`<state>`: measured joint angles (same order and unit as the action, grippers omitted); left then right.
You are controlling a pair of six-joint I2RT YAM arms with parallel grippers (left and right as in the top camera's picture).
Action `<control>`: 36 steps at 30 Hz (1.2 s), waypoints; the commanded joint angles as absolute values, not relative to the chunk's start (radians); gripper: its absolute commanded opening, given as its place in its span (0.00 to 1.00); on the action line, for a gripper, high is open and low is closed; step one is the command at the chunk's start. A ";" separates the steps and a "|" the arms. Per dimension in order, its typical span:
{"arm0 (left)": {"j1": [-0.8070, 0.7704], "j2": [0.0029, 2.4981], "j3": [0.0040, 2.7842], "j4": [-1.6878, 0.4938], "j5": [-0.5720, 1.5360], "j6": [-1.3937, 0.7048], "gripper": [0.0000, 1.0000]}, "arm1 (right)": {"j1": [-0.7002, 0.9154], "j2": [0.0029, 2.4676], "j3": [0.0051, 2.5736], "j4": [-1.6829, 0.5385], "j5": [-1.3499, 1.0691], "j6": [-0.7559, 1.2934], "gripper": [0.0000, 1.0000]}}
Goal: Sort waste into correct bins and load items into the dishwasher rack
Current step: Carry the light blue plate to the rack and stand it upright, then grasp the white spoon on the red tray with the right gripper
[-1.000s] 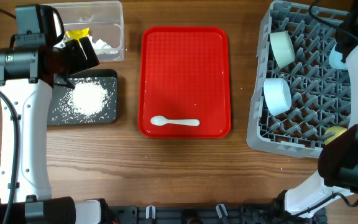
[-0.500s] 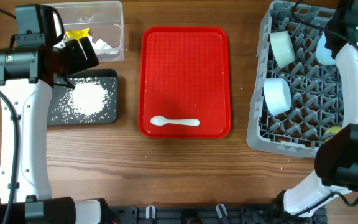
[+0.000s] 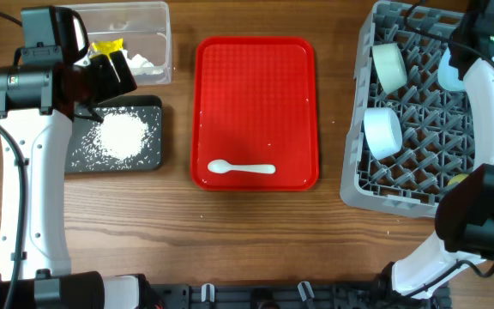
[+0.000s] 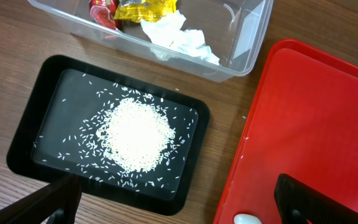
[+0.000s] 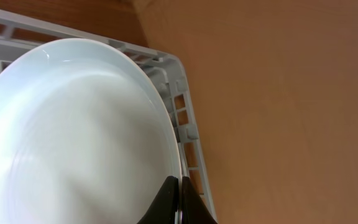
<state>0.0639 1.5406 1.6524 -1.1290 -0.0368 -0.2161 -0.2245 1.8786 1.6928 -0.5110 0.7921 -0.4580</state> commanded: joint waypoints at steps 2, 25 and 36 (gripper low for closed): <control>0.065 1.536 1.652 -1.127 -0.047 -0.225 1.00 | -0.231 1.892 1.702 -0.519 0.802 -0.445 0.04; 0.065 1.536 1.652 -1.127 -0.047 -0.225 1.00 | -0.061 1.617 1.826 -0.783 0.160 -0.125 0.91; 0.065 1.536 1.652 -1.127 -0.047 -0.225 1.00 | 0.540 1.815 1.467 -0.966 -0.167 -0.237 0.81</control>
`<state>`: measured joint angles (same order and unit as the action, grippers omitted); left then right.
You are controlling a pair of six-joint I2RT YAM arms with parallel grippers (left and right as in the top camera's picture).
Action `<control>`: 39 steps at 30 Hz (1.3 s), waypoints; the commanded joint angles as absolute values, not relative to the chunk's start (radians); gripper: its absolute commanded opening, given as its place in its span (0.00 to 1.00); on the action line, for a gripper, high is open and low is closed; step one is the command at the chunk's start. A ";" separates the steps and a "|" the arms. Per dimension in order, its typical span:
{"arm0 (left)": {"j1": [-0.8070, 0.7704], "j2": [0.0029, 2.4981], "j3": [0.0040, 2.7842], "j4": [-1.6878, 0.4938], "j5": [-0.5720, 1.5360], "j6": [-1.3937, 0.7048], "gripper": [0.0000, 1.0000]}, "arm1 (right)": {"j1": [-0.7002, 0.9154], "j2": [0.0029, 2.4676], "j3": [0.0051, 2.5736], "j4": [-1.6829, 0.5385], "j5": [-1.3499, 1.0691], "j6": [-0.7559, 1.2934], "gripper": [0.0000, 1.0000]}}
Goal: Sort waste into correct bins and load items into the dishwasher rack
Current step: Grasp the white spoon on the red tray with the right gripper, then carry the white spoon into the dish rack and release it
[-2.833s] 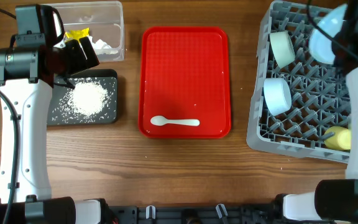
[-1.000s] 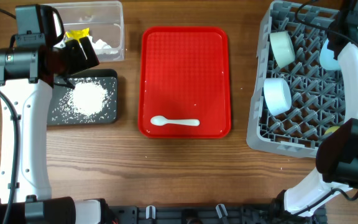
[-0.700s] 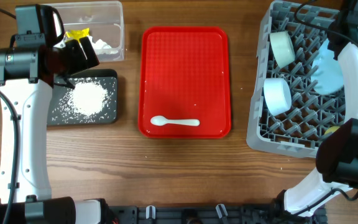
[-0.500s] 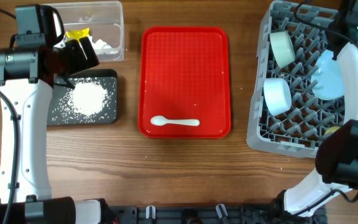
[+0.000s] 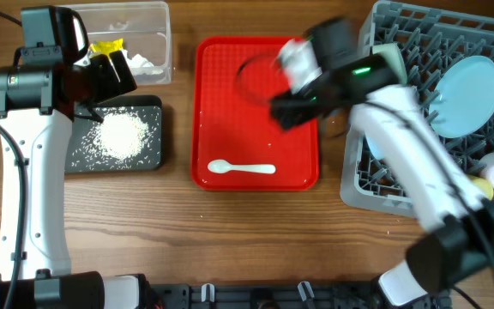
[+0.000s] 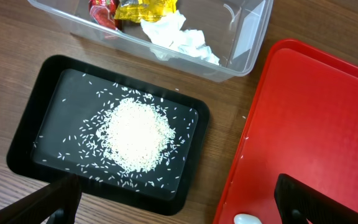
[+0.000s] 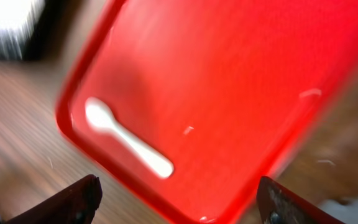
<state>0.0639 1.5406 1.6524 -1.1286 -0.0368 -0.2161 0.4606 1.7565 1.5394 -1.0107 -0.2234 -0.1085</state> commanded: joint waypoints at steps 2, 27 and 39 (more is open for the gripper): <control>0.065 1.536 1.652 -1.127 -0.047 -0.225 1.00 | 0.633 1.911 1.418 -0.873 -0.119 -0.267 0.76; 0.065 1.536 1.652 -1.127 -0.047 -0.225 1.00 | 0.694 2.107 1.324 -0.722 -0.067 -0.043 0.04; 0.065 1.536 1.652 -1.127 -0.047 -0.225 1.00 | 0.218 1.458 1.528 -1.066 -0.057 0.312 0.04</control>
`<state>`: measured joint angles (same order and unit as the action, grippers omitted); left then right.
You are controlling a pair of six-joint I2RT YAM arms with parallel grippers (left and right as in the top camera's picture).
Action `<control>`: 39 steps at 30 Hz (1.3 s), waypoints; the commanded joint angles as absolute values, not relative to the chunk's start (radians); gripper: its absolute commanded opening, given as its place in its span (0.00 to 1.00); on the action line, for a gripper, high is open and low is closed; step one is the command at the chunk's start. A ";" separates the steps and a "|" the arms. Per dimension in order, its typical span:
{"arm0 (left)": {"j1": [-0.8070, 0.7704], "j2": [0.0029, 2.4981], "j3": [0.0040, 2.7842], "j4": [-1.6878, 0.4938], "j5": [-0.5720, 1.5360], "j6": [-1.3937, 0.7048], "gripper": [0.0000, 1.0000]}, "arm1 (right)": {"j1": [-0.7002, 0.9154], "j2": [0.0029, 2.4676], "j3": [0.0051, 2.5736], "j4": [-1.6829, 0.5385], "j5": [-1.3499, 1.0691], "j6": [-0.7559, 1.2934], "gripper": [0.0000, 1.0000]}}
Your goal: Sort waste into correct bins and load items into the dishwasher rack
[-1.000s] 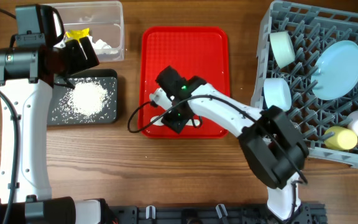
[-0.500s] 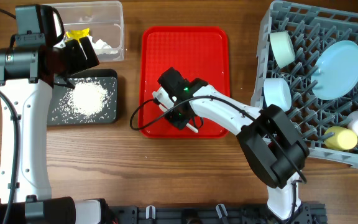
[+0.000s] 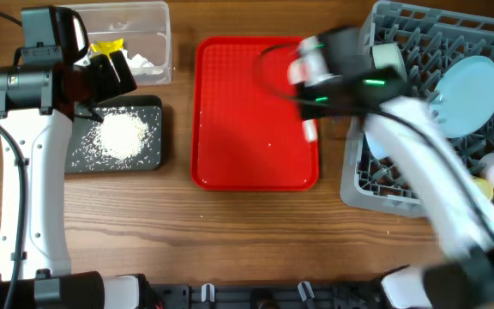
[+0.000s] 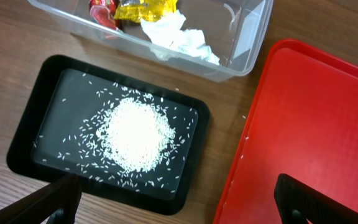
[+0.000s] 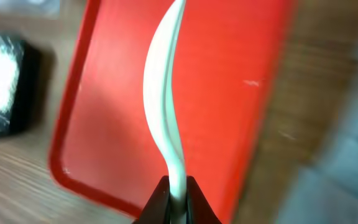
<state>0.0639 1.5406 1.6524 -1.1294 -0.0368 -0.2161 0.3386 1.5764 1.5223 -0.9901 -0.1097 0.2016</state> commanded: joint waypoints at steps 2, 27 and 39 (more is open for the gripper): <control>0.065 1.536 1.652 -1.127 -0.047 -0.225 1.00 | 0.068 1.366 1.528 -1.194 0.034 0.350 0.04; 0.065 1.536 1.652 -1.127 -0.046 -0.225 1.00 | -0.223 1.393 1.215 -1.042 0.110 0.188 0.99; 0.065 1.536 1.652 -1.127 -0.047 -0.225 1.00 | 0.127 0.995 1.466 -1.067 -0.271 0.157 1.00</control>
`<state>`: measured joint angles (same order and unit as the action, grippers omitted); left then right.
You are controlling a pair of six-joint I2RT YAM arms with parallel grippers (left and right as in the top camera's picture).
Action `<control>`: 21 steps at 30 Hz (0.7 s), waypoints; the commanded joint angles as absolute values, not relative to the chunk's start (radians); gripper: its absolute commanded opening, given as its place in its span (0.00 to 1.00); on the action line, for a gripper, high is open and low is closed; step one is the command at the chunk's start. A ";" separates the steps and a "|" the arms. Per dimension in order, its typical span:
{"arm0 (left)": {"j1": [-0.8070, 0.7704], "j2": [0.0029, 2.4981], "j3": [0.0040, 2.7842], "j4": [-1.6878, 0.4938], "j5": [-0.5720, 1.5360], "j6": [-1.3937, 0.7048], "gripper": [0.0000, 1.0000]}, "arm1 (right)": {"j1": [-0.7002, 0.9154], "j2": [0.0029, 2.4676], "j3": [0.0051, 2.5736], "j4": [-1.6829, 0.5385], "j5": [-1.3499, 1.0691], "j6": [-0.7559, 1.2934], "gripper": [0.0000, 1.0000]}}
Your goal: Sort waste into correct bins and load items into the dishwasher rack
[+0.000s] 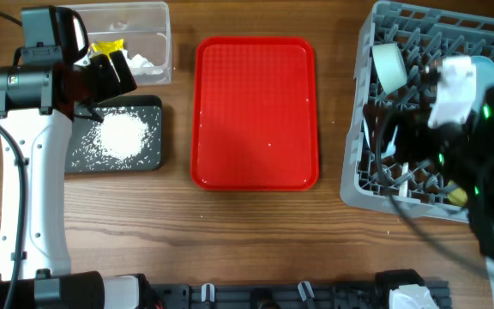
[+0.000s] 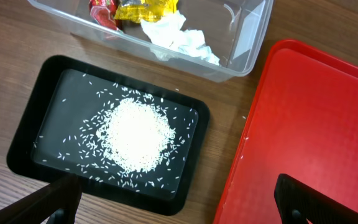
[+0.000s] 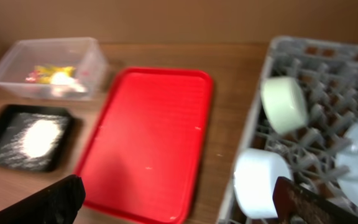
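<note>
The red tray (image 1: pixel 256 112) holds nothing. The grey dishwasher rack (image 1: pixel 357 184) carries a pale green cup (image 3: pixel 284 102), a white cup (image 3: pixel 260 183) and a white plate. A thin white sliver (image 1: pixel 365 142) stands at the rack's left edge; it may be the spoon, I cannot tell. My right gripper (image 3: pixel 179 211) is open and empty, and in the overhead view the right gripper (image 1: pixel 406 137) is blurred over the rack. My left gripper (image 2: pixel 179 211) hangs open between the black tray and the red tray.
A black tray (image 2: pixel 30 134) holds a heap of rice (image 2: pixel 135 134). Behind it, a clear bin (image 2: pixel 253 43) contains wrappers and crumpled tissue. A yellow item (image 1: pixel 457 196) lies in the rack's front right. The left arm stands along the table's left side.
My right gripper was shut on the white spoon over the red tray's right side. Now it is open and empty over the rack. The left arm has not moved.
First my right gripper was shut on the white plate's rim at the rack while the spoon lay on the red tray. Then the plate stood in the rack and the open gripper was over the spoon. Then it held the spoon. Now the tray is bare.
</note>
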<state>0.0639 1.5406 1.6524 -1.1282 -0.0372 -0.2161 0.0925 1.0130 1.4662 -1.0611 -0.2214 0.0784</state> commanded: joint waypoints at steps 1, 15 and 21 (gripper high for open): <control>0.065 1.536 1.652 -1.127 -0.047 -0.225 1.00 | 0.127 0.984 1.466 -1.073 -0.273 0.166 0.99; 0.065 1.536 1.652 -1.127 -0.046 -0.225 1.00 | 0.131 0.505 0.606 -0.130 -0.158 0.144 1.00; 0.065 1.536 1.652 -1.127 -0.047 -0.225 1.00 | 0.131 0.130 0.081 0.090 -0.157 0.186 1.00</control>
<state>0.0639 1.5410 1.6508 -1.1286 -0.0399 -0.2161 0.1284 0.2394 0.1818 0.0658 -0.1734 0.1646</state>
